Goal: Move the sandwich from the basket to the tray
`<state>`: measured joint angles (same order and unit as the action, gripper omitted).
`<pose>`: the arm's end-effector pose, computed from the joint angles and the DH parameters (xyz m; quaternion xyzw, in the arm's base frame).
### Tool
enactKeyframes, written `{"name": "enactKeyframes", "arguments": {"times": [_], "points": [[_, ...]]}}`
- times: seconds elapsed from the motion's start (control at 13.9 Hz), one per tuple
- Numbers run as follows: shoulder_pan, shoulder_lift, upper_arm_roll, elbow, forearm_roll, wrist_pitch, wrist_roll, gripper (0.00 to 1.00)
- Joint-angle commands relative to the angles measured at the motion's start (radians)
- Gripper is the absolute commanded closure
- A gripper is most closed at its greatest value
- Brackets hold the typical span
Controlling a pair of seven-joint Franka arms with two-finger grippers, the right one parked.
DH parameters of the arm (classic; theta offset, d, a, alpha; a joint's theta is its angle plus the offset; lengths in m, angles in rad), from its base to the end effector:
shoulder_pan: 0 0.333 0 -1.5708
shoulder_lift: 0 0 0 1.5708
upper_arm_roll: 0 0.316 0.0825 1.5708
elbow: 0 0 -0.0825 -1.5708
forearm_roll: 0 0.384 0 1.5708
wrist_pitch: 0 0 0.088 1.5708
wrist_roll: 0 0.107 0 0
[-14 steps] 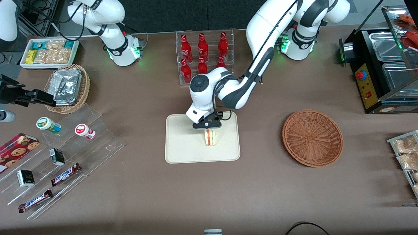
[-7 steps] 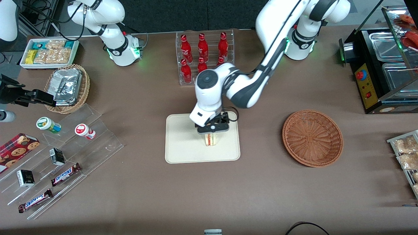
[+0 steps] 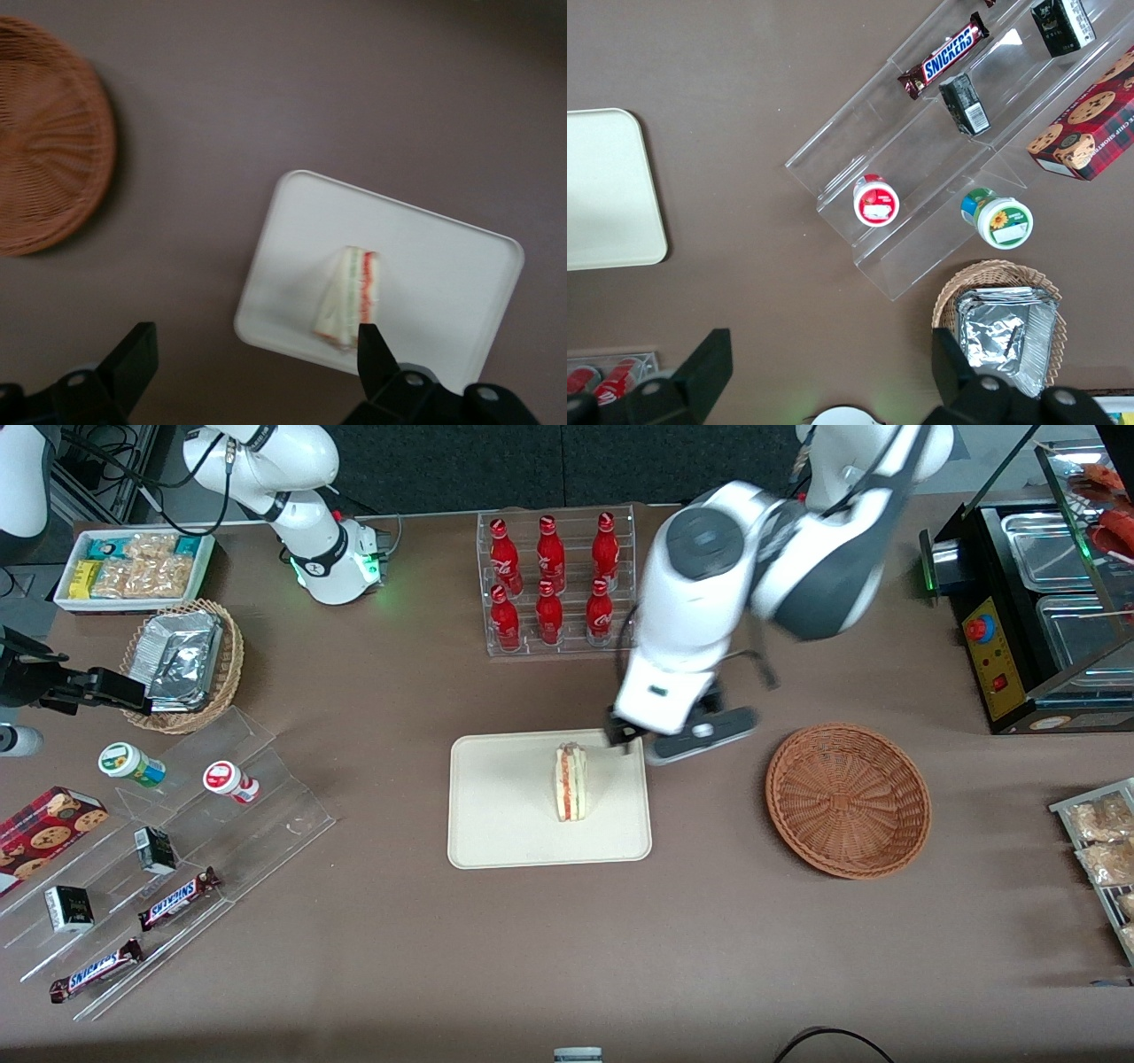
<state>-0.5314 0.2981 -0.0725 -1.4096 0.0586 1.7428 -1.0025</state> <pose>0.5457 -0.3622 0.5368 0.9804 0.1953 0.0257 0.0002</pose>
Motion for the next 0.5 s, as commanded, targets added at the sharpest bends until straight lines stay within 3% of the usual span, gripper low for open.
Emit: {"name": "enactKeyframes", "arguments": {"times": [0.0,0.29,0.43], "points": [[0.109,-0.101,-0.009,-0.032,-0.017,-0.122,0.005,0.01],[0.282,-0.162,-0.006,-0.041,-0.003,-0.233,0.034,0.01],[0.394,-0.181,-0.006,-0.042,-0.019,-0.249,0.201,0.01]]}}
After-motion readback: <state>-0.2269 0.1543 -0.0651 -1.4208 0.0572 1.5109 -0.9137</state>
